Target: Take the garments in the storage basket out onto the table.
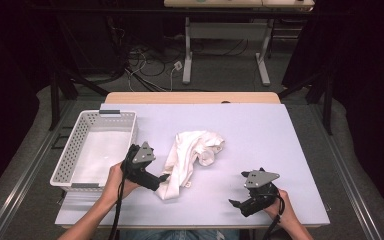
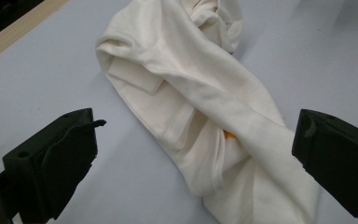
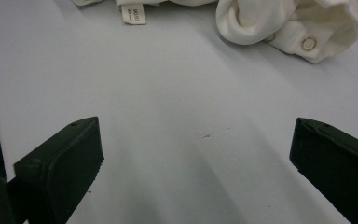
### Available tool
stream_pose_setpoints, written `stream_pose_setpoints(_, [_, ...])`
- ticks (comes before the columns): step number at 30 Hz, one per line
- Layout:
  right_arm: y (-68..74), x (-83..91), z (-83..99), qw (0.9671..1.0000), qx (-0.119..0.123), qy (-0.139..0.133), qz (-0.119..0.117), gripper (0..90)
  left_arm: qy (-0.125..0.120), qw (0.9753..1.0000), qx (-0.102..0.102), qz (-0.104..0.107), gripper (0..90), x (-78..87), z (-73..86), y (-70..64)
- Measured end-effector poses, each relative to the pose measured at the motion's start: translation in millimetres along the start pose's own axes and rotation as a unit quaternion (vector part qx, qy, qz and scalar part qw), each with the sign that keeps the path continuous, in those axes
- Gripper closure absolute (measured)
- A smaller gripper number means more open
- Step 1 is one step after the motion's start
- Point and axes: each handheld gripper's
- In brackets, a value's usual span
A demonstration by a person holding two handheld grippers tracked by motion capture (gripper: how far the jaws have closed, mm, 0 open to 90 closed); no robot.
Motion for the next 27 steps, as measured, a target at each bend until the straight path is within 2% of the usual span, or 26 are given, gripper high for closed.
stream_pose_setpoints(5, [0.2, -0.2, -0.1, 1.0, 0.0, 0.002, 0.0, 2.1, -0.007, 0.9999, 0.011, 0.0, 0.0, 13.5, 9.8, -4.2])
stream_pose_setpoints(10, [0.4, -0.6, -0.1, 1.0, 0.001, 0.002, -0.001, 2.0, -0.017, 0.9997, 0.014, -0.01, 0.0, 24.5, 17.4, -7.5])
stream_pose_setpoints(27, [1.0, -0.4, -0.4, 1.0, 0.0, 0.006, -0.001, 2.1, -0.038, 0.9981, 0.039, -0.027, 0.0, 43.6, 43.4, -15.2])
Point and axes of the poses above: each handheld gripper's, and its own axes: x roughly backward along the jaws, z roughly out of its underside, y roughly to its left, and after that the axes turned 7 degrees about y, right-handed
